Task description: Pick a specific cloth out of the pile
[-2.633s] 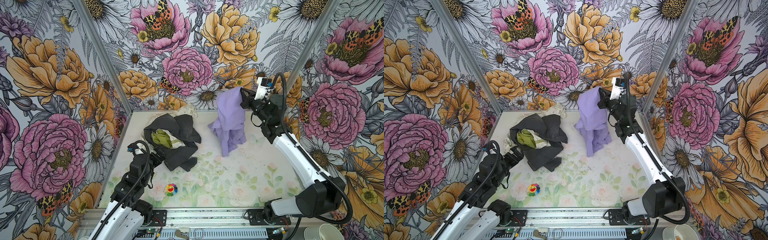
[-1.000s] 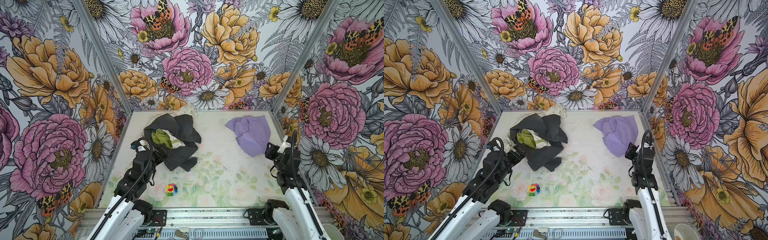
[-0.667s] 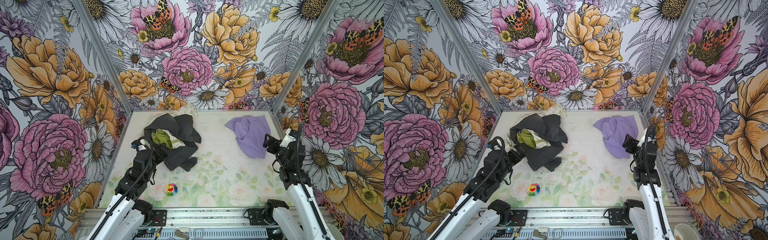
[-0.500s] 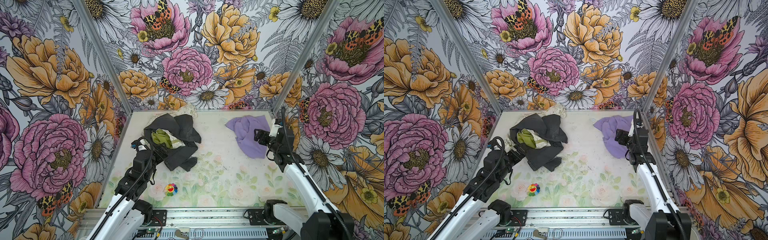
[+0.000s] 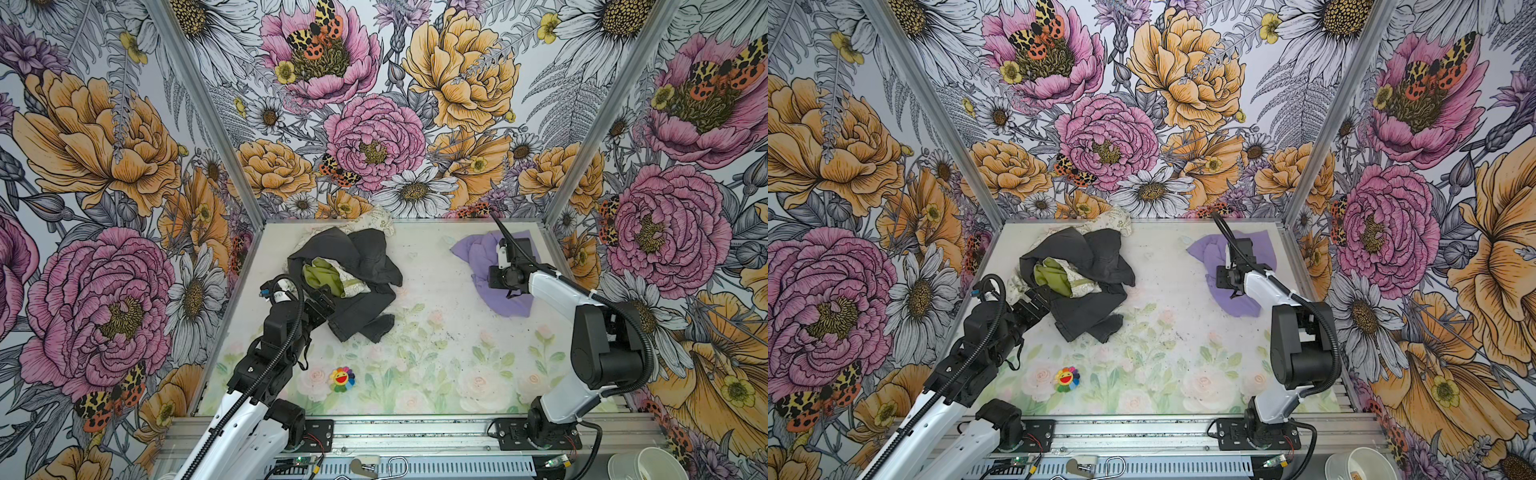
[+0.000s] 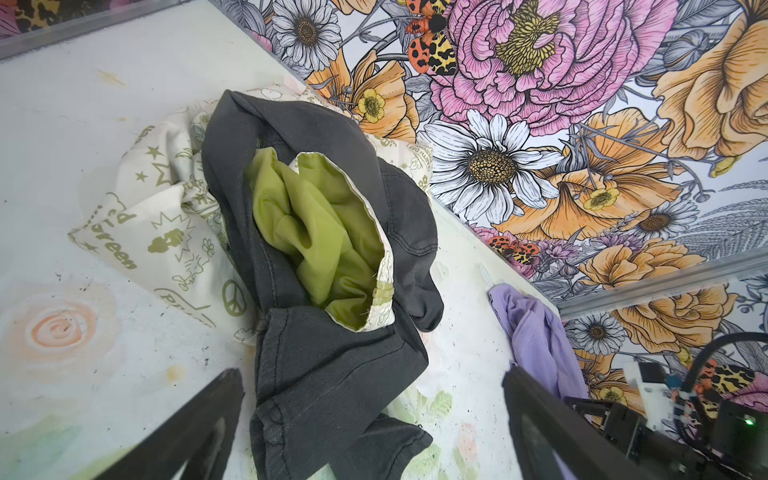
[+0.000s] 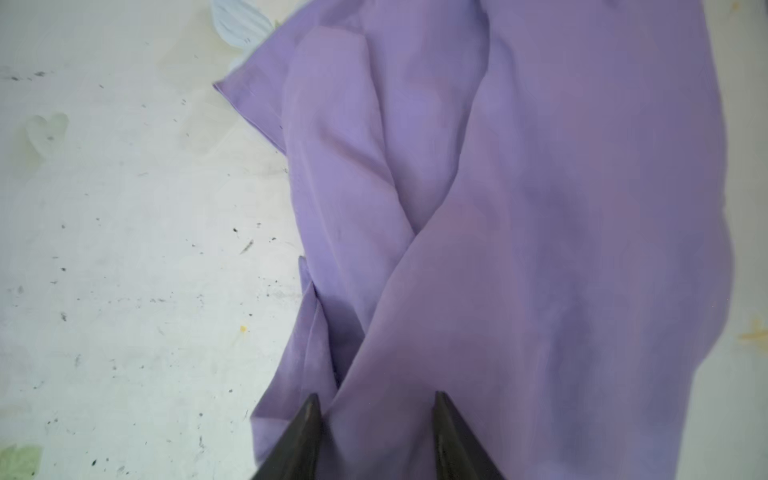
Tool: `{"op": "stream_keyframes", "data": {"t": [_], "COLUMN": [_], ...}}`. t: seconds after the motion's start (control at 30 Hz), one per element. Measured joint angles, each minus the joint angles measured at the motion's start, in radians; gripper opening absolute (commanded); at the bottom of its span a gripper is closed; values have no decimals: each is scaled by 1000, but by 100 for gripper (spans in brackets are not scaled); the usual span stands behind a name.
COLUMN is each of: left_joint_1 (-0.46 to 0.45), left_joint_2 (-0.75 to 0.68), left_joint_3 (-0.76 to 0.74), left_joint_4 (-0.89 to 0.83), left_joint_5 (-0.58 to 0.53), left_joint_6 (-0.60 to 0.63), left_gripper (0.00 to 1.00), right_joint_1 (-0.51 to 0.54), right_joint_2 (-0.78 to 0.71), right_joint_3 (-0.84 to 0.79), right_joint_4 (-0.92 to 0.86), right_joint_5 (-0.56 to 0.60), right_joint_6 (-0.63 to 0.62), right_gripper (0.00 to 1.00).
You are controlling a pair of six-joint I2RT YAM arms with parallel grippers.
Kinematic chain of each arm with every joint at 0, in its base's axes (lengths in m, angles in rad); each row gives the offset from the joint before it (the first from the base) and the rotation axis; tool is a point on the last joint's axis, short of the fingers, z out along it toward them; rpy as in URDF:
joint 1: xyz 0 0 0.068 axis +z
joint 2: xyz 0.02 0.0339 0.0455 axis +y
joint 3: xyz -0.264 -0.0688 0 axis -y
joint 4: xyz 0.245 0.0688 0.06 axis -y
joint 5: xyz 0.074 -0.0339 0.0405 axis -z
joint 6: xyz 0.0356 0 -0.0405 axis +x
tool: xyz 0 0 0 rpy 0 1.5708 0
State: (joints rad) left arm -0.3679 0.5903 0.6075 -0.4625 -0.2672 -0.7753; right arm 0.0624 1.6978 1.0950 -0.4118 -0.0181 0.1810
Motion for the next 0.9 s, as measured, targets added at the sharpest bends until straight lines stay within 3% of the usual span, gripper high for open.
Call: {"op": "stream_keyframes", "data": {"t": [0.17, 0.3, 0.67, 0.9], "left_joint_1": [8, 17, 26, 26], "left_joint_2": [0, 0, 7, 30], "left_joint_3": [0, 0, 0, -3], "left_joint_4": [0, 0, 0, 48], "left_joint_5": [0, 0, 2, -76], "left_joint_6": [0, 0, 24, 106], "left_gripper": [99, 99, 99, 99], "right_joint_1": [0, 0, 0, 0], "right_joint_2": [89, 119, 79, -204], "right_joint_3": [15, 15, 15, 14], "right_joint_4": [-54, -78, -113, -137], "right_joint_5": [-16, -27, -104, -166], "right_joint_6": [-10, -18, -32, -14], "right_gripper": [29, 29, 61, 77]}}
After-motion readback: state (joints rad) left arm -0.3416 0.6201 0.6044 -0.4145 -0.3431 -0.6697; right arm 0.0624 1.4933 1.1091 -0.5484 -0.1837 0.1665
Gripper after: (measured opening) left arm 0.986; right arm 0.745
